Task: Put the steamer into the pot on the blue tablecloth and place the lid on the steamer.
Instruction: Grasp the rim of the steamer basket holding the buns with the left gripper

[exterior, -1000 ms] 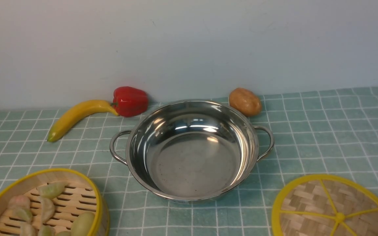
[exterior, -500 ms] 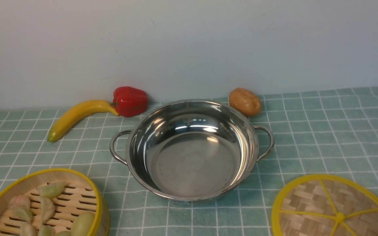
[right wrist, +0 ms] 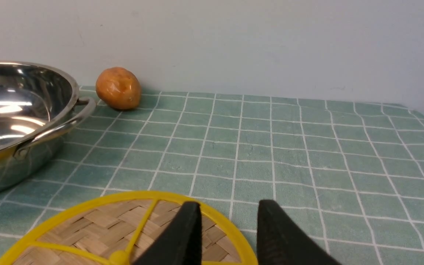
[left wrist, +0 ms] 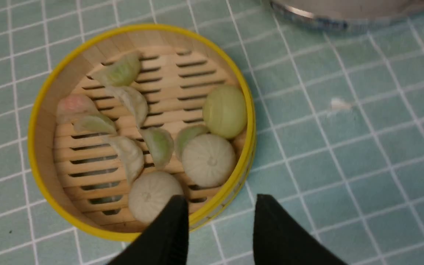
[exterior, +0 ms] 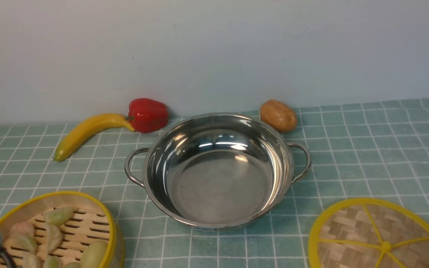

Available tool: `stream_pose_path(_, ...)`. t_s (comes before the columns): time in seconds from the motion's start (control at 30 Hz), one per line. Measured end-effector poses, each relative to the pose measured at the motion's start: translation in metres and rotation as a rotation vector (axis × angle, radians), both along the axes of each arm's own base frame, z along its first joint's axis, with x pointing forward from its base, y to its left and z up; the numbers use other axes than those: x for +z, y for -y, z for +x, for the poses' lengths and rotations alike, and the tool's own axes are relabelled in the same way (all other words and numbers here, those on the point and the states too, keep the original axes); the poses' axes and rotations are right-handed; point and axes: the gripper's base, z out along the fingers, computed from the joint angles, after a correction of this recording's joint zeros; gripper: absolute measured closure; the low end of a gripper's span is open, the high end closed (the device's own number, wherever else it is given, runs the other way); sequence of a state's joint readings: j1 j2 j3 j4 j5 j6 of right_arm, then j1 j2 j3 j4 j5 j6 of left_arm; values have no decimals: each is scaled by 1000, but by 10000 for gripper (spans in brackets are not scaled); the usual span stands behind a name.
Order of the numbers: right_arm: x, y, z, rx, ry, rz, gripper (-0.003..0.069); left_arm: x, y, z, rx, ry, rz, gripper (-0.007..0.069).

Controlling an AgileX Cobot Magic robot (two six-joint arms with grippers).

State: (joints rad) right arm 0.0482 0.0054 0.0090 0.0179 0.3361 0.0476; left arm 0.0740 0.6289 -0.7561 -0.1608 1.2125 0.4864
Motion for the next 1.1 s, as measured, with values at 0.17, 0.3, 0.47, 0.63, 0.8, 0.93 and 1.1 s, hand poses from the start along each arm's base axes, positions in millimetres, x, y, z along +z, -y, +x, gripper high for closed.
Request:
stream_pose_path(0.17,0,0,0,0,0,0,419,-11,-2,23,-75,-108,34,381)
stream_pose_path(0.3,0,0,0,0,0,0,419,-30,-4,50,-77,-274,28,381)
stream_pose_path(0.47,0,0,0,0,0,0,419,-47,-2,69,-125,-391,47,381)
stream_pose_path(0.63,0,0,0,0,0,0,419,-62,3,80,-242,-479,162,381)
stream_pose_path(0.8,0,0,0,0,0,0,419,-85,1,78,-271,-591,194,381)
stream_pose_path(0.93,0,0,0,0,0,0,419,-93,5,73,-330,-624,207,381)
stream_pose_path(1.1,0,0,0,0,0,0,419,-93,9,72,-333,-620,165,381)
